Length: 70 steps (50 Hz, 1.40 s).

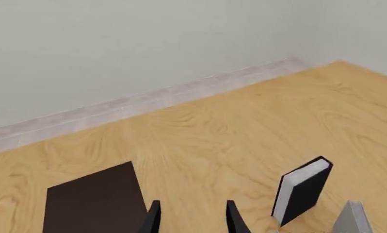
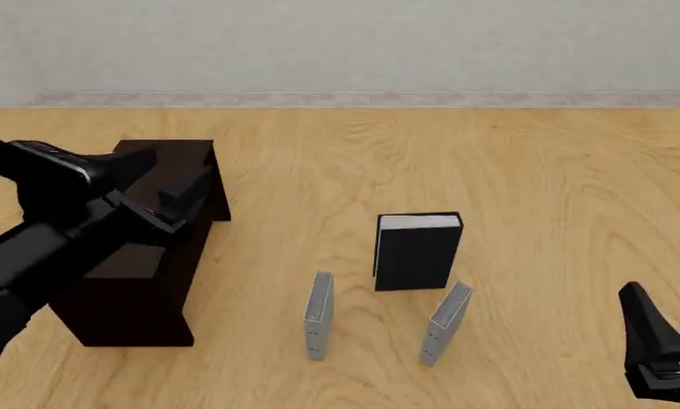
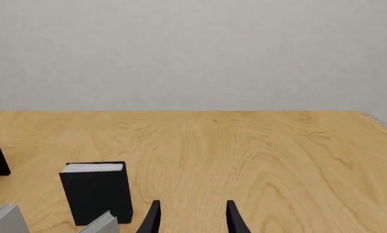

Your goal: Pick up the book in the middle and place it on the cabinet shelf.

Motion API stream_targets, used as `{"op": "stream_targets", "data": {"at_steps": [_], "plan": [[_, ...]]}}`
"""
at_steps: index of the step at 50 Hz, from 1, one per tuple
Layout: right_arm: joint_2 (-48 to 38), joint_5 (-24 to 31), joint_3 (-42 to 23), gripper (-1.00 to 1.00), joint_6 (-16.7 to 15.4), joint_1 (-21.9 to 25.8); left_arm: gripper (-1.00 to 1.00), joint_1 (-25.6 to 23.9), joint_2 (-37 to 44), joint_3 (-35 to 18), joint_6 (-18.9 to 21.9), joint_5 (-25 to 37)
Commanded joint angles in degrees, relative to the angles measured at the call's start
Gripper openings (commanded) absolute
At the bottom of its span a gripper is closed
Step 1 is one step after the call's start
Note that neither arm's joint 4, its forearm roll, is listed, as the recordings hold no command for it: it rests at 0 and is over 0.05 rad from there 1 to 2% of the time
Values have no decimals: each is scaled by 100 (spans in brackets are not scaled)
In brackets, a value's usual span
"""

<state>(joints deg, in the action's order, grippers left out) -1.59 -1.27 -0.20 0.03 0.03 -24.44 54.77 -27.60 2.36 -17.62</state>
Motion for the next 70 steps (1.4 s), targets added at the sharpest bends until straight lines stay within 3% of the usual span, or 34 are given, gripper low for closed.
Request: {"op": "stream_targets", "data": {"at_steps": [1,15,26,29,30,31,42,44,55,70], "plan": [[-30,-34,4,100,0,1,100,-389,728,-731,220,262],[-38,-45,7,100,0,1,100,-743,1392,-1699,639,690],[-38,-45,7,100,0,2,100,-1255,1539,-2429,623,1459],[-42,-47,7,100,-1,1,100,-1345,1568,-2640,536,1674],[-42,-47,7,100,-1,1,100,-1381,1671,-2826,330,1843],[-39,-45,7,100,1,1,100,-1392,1656,-2821,581,1821],[-38,-45,7,100,1,1,100,-1797,1916,-3346,437,2412],[-39,-45,7,100,1,1,100,-1791,1931,-3341,573,2385],[-36,-44,7,100,0,1,100,-1895,2407,-4075,423,2958],[-10,-23,12,100,2,4,100,-2086,2858,-4946,686,3685]]}}
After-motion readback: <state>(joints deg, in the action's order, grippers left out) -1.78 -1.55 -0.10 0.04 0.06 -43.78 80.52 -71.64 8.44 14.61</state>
